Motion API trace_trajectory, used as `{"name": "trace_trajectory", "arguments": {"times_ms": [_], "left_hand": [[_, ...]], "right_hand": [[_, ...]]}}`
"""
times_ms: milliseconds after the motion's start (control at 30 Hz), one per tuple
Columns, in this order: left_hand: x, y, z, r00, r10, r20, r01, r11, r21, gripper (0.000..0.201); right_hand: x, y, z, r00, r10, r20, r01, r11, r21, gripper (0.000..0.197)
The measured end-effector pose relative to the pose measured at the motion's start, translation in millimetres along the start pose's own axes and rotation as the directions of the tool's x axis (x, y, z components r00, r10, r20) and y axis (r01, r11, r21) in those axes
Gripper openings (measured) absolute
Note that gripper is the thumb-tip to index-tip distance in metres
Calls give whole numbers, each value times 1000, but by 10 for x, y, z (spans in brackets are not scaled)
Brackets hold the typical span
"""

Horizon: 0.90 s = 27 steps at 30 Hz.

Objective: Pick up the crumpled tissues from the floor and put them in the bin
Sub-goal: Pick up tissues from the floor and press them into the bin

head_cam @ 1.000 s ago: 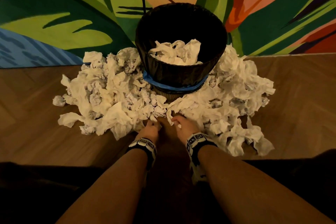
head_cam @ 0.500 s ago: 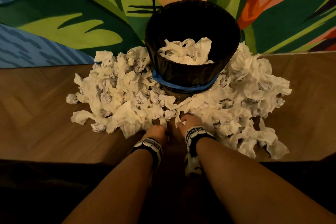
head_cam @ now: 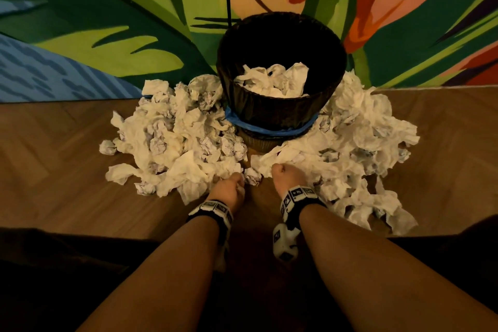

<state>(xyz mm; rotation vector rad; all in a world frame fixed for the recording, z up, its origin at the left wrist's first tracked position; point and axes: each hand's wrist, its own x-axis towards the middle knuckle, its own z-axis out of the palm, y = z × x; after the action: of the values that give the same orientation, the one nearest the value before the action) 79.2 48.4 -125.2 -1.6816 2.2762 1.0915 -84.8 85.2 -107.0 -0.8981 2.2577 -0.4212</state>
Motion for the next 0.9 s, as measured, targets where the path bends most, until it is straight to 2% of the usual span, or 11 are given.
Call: {"name": "trace_trajectory", "arguments": {"times_ms": [100, 200, 300, 433, 500, 567, 600, 700, 767, 833, 900], "left_hand": [[-24, 22, -51, 992, 11, -126, -19, 998, -60, 26], [-29, 59, -144, 969, -42, -243, 7, 989, -145, 23], [0, 117, -262, 949, -67, -308, -53, 930, -364, 41], [15, 322, -534, 932, 29, -361, -228, 821, -523, 40], [17, 435, -654, 934, 138, -329, -305, 787, -537, 58], [-3, 559, -720, 927, 238, -288, -354, 806, -474, 70], [-20, 620, -731, 925, 273, -266, -369, 815, -447, 63], [-79, 796, -761, 913, 356, -200, -408, 822, -398, 10], [-106, 844, -854, 906, 350, -239, -418, 834, -362, 9], [-143, 860, -1046, 896, 299, -330, -416, 825, -382, 7], [-206, 920, -1311, 854, 306, -420, -471, 797, -377, 12]], "right_hand": [[-27, -20, -67, 990, -88, -114, 104, 984, 142, 42], [-38, -123, -222, 989, -108, -97, 124, 975, 184, 45], [-83, -292, -453, 990, -136, -36, 140, 931, 336, 37], [-179, -588, -740, 954, -281, 106, 192, 842, 504, 29], [-216, -713, -862, 945, -315, 82, 215, 793, 570, 30], [-259, -807, -932, 939, -339, 54, 233, 745, 625, 35], [-281, -843, -950, 932, -357, 57, 236, 720, 653, 38], [-366, -947, -1034, 904, -427, 36, 282, 655, 702, 47], [-373, -1004, -1141, 899, -433, -60, 372, 686, 626, 44], [-370, -1050, -1273, 878, -453, -153, 468, 747, 472, 30], [-401, -1091, -1378, 838, -521, -164, 544, 774, 324, 12]]}}
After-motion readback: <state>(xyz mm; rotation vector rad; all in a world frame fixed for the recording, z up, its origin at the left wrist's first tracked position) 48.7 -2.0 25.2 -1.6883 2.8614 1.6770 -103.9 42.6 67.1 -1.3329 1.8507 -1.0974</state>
